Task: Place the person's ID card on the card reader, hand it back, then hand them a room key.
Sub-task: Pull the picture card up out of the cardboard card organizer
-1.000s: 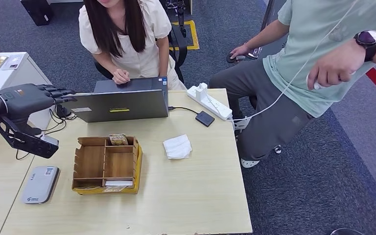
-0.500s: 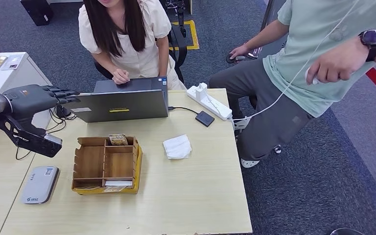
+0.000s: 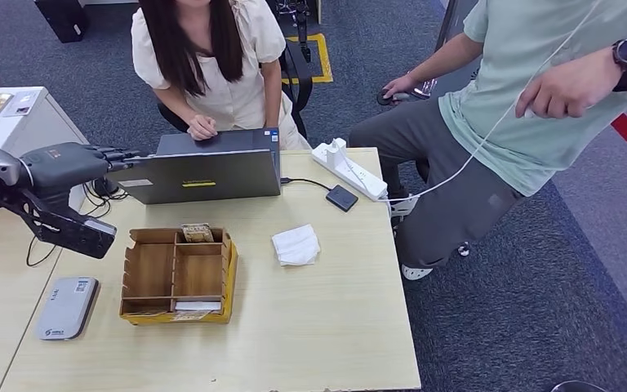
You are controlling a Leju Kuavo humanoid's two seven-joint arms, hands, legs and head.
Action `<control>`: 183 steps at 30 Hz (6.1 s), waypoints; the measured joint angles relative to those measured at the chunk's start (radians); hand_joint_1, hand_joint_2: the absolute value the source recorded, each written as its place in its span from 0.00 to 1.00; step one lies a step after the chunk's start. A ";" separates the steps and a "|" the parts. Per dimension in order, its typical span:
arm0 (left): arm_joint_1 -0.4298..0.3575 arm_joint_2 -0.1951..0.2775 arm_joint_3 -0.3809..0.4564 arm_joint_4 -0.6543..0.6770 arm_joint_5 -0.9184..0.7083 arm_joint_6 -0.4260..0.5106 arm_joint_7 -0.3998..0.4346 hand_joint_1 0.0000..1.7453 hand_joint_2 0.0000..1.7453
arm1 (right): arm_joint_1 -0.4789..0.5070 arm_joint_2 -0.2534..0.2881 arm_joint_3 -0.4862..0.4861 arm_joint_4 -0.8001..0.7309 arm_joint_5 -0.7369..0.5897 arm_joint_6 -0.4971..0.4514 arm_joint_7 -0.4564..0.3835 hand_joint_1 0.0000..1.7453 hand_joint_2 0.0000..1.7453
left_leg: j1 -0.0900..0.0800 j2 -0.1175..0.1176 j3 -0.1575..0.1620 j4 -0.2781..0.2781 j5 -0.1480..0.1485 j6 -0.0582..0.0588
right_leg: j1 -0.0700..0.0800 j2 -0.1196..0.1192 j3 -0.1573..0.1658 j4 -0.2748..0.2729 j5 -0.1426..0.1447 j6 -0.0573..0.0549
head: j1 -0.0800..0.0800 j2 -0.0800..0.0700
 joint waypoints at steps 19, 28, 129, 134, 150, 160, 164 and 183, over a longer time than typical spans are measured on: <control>0.078 0.044 0.010 -0.104 -0.157 0.154 0.063 0.00 1.00 | 0.014 0.001 -0.037 -0.002 -0.013 0.004 -0.009 0.00 1.00 | 0.000 0.000 0.000 0.000 0.000 0.000 | 0.000 0.000 0.000 0.000 0.000 0.000 | 0.000 0.000; 0.393 0.072 0.196 -0.137 -0.272 0.290 0.089 0.00 1.00 | 0.020 0.016 -0.076 -0.019 0.014 0.019 -0.013 0.00 1.00 | 0.000 0.001 0.000 -0.001 0.000 0.000 | 0.000 0.000 0.000 0.000 -0.001 0.000 | 0.000 0.000; 0.900 -0.042 0.600 -0.295 -0.565 0.322 0.033 0.00 1.00 | 0.017 0.075 -0.192 -0.108 0.088 0.051 -0.014 0.00 1.00 | 0.000 0.000 0.000 0.000 0.000 0.000 | 0.000 0.000 0.000 0.000 -0.001 0.000 | 0.000 0.000; 0.921 -0.042 0.602 -0.303 -0.561 0.323 0.029 0.00 1.00 | 0.018 0.075 -0.194 -0.108 0.089 0.052 -0.014 0.00 1.00 | 0.000 0.000 0.000 0.000 0.000 0.000 | 0.000 0.000 0.000 0.000 -0.001 0.000 | 0.001 0.000; 0.944 -0.049 0.611 -0.307 -0.598 0.334 0.034 0.00 1.00 | 0.018 0.075 -0.202 -0.108 0.095 0.055 -0.015 0.00 1.00 | 0.000 0.000 0.000 0.000 0.000 0.000 | 0.000 0.000 0.000 0.000 -0.001 0.000 | 0.001 0.000; 0.948 -0.057 0.630 -0.308 -0.607 0.337 0.034 0.00 1.00 | 0.018 0.075 -0.203 -0.108 0.099 0.054 -0.016 0.00 1.00 | 0.000 0.000 0.000 0.000 0.000 0.000 | 0.000 0.000 0.000 0.000 -0.001 0.000 | 0.000 0.000; 0.949 -0.059 0.630 -0.310 -0.607 0.338 0.027 0.00 1.00 | 0.017 0.075 -0.203 -0.108 0.102 0.054 -0.017 0.00 1.00 | 0.000 0.000 0.000 0.000 0.000 0.000 | 0.000 0.000 0.000 0.000 -0.001 0.000 | 0.001 0.000; 0.981 -0.067 0.630 -0.329 -0.607 0.343 0.020 0.00 1.00 | 0.017 0.075 -0.206 -0.108 0.110 0.054 -0.018 0.00 1.00 | 0.000 0.000 0.000 0.000 0.000 0.000 | 0.000 0.000 0.000 0.000 -0.001 0.000 | 0.001 0.000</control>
